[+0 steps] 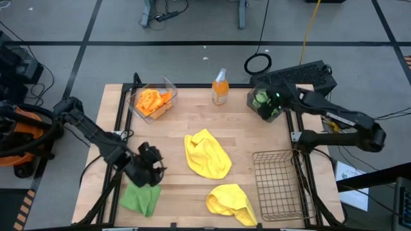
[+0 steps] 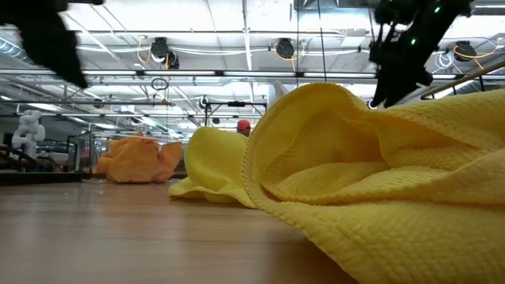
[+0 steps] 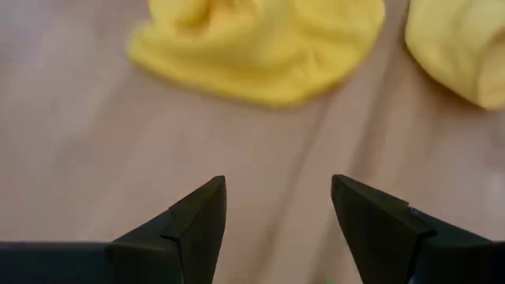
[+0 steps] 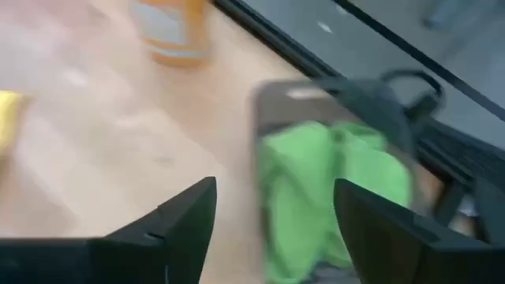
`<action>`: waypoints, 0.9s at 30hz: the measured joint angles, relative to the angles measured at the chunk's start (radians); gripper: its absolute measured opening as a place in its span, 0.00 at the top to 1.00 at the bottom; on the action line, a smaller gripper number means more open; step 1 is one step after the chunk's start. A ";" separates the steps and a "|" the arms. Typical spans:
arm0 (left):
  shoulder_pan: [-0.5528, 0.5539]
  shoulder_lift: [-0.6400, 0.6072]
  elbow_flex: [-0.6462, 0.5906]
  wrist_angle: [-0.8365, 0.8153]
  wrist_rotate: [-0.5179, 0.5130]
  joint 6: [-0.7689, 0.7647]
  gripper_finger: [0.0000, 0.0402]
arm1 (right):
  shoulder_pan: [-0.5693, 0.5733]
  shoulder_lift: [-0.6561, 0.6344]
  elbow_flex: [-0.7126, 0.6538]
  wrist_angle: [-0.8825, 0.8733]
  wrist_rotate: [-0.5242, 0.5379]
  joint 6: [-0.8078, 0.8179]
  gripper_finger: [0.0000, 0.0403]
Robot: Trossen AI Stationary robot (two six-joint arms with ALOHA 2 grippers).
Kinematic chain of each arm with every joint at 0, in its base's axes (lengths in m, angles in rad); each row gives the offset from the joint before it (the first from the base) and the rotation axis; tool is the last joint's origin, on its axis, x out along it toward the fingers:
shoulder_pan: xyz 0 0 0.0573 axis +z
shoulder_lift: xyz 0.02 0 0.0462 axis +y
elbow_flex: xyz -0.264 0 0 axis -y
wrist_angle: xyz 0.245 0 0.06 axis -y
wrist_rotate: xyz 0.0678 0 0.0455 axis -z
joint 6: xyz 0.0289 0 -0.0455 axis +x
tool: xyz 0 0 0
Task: Sort microfiber towel by color & place in baskets
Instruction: Put the green microfiber cloth into the black bin
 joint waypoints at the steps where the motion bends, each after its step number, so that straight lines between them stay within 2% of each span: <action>1: -0.026 0.000 0.000 -0.011 0.012 -0.056 0.41 | 0.039 -0.021 0.000 0.001 0.002 0.016 0.38; 4: -0.108 0.000 0.000 -0.010 0.023 -0.158 0.41 | 0.159 -0.066 -0.004 0.017 0.006 0.061 0.38; 9: -0.220 0.000 0.000 -0.056 0.038 -0.290 0.41 | 0.343 -0.109 -0.071 0.161 0.007 0.098 0.38; 14: -0.286 0.026 0.000 -0.082 0.149 -0.381 0.40 | 0.497 -0.109 -0.152 0.330 0.008 0.114 0.38; 19: -0.313 0.083 0.000 -0.126 0.287 -0.463 0.26 | 0.607 -0.086 -0.212 0.472 0.008 0.113 0.38; 24: -0.321 0.152 0.000 -0.207 0.334 -0.500 0.07 | 0.670 -0.042 -0.231 0.521 0.024 0.114 0.38; 27: -0.321 0.191 0.000 -0.216 0.358 -0.516 0.02 | 0.696 -0.011 -0.231 0.520 0.051 0.119 0.38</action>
